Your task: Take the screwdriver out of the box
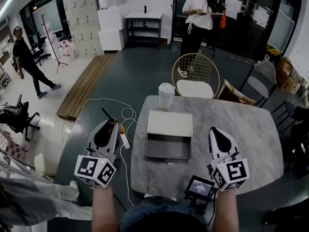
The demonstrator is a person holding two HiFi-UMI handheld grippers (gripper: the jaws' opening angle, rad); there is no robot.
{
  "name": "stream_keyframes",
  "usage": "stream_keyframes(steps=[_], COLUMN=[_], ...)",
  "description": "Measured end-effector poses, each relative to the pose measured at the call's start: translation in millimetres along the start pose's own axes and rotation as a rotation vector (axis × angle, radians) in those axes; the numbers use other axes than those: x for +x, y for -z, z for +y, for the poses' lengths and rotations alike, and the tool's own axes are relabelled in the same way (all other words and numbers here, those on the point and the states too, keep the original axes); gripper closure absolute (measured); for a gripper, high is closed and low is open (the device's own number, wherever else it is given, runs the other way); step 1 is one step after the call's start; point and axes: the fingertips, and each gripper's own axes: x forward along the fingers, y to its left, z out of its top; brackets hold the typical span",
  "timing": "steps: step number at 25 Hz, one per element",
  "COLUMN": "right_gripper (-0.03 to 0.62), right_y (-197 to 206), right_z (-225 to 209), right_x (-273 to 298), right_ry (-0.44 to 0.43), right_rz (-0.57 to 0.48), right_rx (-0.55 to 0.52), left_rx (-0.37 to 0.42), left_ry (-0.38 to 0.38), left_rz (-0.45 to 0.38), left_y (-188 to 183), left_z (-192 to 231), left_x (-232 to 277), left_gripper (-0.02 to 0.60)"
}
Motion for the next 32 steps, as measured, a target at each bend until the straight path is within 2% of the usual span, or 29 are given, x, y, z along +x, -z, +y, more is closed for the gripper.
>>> stream_keyframes(steps=[6, 11, 18, 32], right_gripper=[0.569, 0.569, 0.569, 0.569], right_y=[-10, -18, -18, -10], right_z=[-14, -17, -20, -20], right_x=[-9, -12, -16, -9], right_ry=[-0.007, -0.023, -0.025, -0.011], right_rz=[-0.040, -0.093, -0.087, -0.070], right_rx=[-0.019, -0.003, -0.023, -0.016], left_rx=[0.040, 0.093, 0.096, 0.114], left_ry=[0.012, 0.047, 0.072, 0.091], left_rz=[-0.045, -0.044, -0.042, -0.020], left_y=[-19, -24, -21, -16], left_z=[-34, -61, -79, -75], left_x=[15, 24, 30, 37], left_gripper=[0.499, 0.499, 0.500, 0.499])
